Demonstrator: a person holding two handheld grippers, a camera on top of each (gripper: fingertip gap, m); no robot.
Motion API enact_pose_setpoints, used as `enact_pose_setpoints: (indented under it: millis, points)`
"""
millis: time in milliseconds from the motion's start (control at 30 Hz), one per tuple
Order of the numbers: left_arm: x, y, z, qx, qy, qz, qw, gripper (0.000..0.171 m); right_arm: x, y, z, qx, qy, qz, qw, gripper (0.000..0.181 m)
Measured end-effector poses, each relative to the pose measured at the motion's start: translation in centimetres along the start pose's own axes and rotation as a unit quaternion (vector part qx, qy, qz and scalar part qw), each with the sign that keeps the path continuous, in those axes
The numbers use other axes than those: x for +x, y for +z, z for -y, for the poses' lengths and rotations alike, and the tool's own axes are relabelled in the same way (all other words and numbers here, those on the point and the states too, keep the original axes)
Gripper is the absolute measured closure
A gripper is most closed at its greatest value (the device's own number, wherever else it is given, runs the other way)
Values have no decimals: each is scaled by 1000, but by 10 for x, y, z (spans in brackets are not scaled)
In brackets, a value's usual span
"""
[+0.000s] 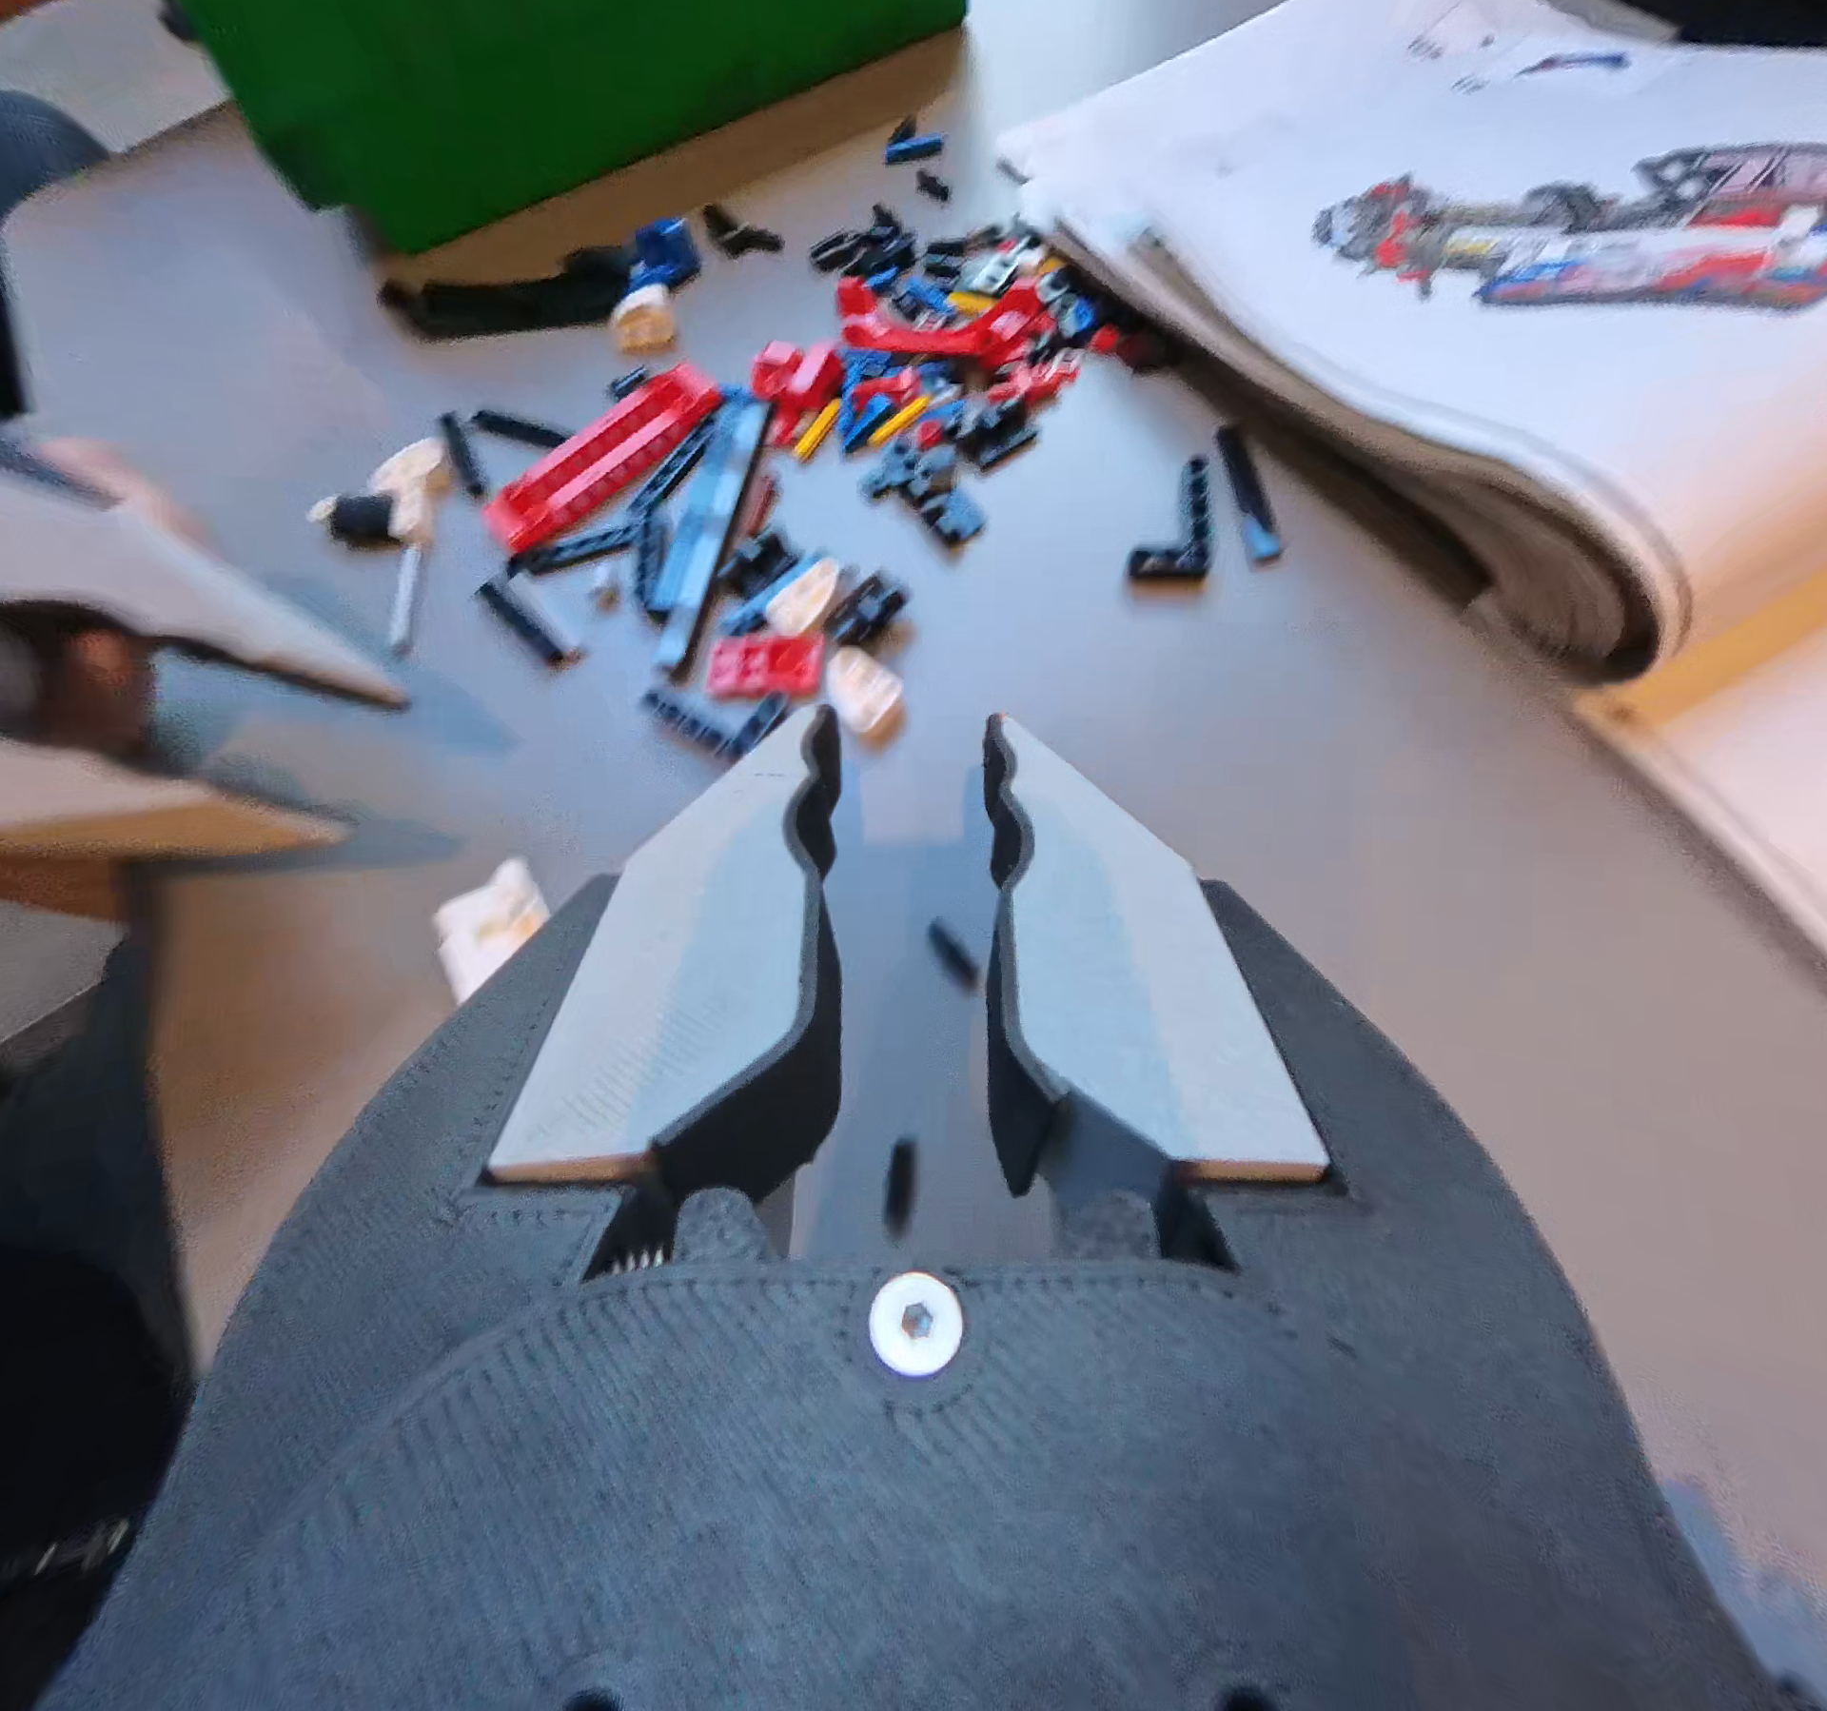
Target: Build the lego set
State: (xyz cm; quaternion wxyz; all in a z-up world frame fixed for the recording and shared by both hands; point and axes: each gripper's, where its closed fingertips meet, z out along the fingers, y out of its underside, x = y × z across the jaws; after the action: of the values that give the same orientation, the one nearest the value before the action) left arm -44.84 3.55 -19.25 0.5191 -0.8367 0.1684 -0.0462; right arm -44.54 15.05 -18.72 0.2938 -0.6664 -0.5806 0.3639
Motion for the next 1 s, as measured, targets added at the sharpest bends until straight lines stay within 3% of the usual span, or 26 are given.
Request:
enact_pose_setpoints:
  millis: [200, 433, 633, 1000]
  points:
    - [-26, -10, 2, 11, -32, 32, 999, 151, 45, 73, 50, -46, -4, -32, 998, 158]
    - [-38, -22, 1, 24, -91, 12, 996, 153, 65, 131, 57, -110, -129, -59, 984, 159]
    - [-32, -32, 4, 39, -113, -15, 993, 153, 78, 144, 49, -153, -213, -107, 959, 164]
    - [-23, -39, 14, 57, -109, -32, 992, 153, 80, 154, 54, -166, -174, -48, 970, 164]
